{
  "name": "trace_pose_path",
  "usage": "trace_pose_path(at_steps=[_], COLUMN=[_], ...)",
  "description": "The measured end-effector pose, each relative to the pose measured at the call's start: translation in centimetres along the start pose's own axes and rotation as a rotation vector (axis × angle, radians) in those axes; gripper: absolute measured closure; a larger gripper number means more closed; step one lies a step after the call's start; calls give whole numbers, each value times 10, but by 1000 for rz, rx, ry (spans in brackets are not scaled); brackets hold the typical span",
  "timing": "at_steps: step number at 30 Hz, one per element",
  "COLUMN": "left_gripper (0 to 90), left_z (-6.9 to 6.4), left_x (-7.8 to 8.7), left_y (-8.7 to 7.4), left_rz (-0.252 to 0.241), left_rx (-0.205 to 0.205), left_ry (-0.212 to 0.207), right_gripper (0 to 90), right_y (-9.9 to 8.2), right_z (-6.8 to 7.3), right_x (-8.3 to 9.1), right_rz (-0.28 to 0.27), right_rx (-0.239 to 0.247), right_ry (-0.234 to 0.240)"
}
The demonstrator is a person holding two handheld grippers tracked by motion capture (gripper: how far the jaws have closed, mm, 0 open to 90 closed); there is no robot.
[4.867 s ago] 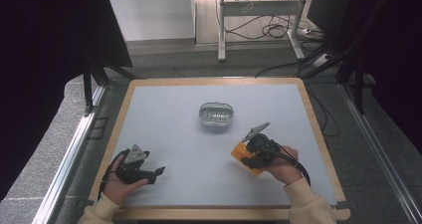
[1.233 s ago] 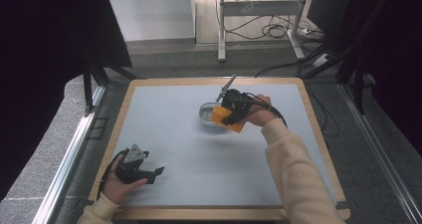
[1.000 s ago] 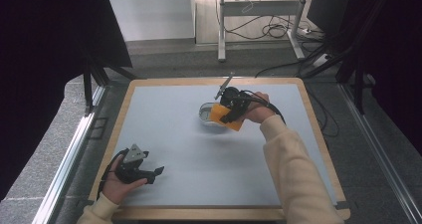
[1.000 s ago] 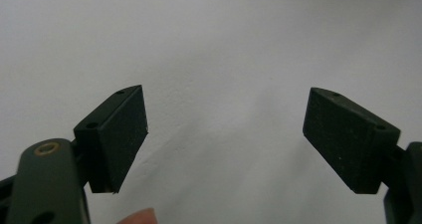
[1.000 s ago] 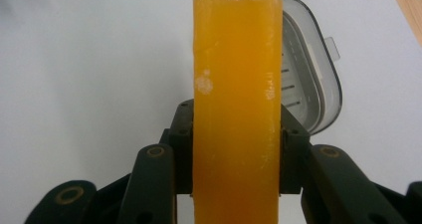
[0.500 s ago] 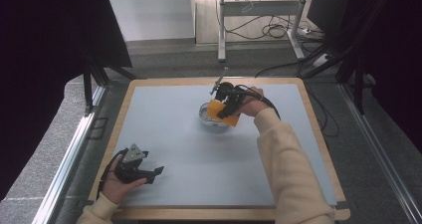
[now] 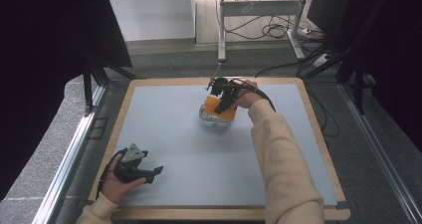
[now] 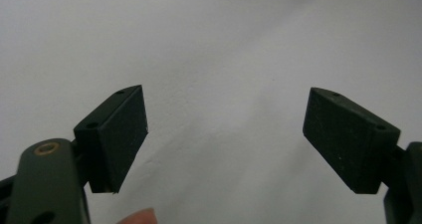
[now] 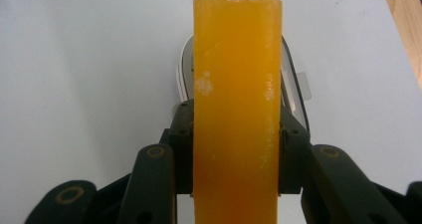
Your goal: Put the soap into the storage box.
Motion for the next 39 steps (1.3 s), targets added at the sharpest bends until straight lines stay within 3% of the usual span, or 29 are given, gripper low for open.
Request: trace_pose_path(at_steps=[15,20,31,35,39], left_gripper=[180,180,181,180,181], left_z=[1,1,2,2,1], left_x=[2,3,5,6,5], left_y=[-1,-1,-2,-2,-2], left_rz=[-7,-7,-14,-13,-13], left_rx=[7,9,13,13,11], left_ry=[2,5,9,10,10], right_gripper=[620,620,616,532,437], right_y=[10,12,10,12,8], right_z=[-17,-20,-21,-22,-22], right_x=[-20,-27,-47,-45,-44], right_rz=[25,56,110,49,36], right_rx=[15,49,73,45,19], right_ry=[12,14,16,-3,-39])
Point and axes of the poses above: each handheld gripper's, and its own axes: x roughly backward along the jaws, y roughly out of its top, z roughly to its left, the point moved 2 cm from there along -x, roughly forward along the jaws, and after that the axes turned 7 degrees about -z, right-handed, at the moved point
